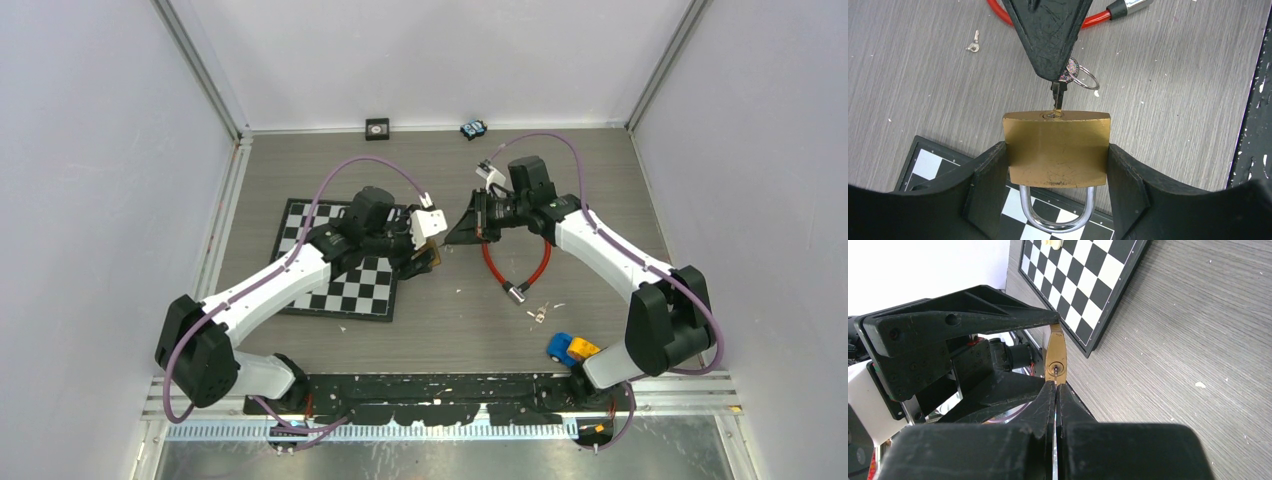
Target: Unlock with the key
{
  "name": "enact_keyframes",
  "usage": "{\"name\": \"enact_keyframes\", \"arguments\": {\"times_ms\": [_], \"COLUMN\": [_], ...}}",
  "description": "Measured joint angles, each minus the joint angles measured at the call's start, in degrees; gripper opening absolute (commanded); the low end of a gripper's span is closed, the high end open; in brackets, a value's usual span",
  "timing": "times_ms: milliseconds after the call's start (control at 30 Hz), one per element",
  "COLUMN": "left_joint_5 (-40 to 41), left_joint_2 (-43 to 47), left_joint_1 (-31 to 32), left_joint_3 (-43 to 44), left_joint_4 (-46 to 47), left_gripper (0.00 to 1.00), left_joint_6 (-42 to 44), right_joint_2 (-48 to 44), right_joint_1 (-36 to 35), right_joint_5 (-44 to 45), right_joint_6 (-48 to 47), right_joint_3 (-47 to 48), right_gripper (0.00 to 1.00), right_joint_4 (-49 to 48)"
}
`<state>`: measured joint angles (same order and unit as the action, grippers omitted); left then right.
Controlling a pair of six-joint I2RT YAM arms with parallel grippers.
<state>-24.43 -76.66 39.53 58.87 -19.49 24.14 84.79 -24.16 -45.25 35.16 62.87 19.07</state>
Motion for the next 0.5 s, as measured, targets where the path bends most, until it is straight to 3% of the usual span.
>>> {"name": "enact_keyframes", "arguments": {"times_ms": [500], "left_joint_5": [-6.1], "left_joint_2": [0.0], "left_joint_1": [-0.5], "left_joint_3": [0.0], "left_joint_4": [0.7], "left_gripper": [0.0], "left_joint_6": [-2.5], "right_joint_2": [0.6], "right_joint_1": [-2.4], "right_joint_5": [-0.2], "right_joint_6": [-2.9], "right_joint_3": [0.7], "right_gripper": [0.01], "right_joint_4": [-0.3]}}
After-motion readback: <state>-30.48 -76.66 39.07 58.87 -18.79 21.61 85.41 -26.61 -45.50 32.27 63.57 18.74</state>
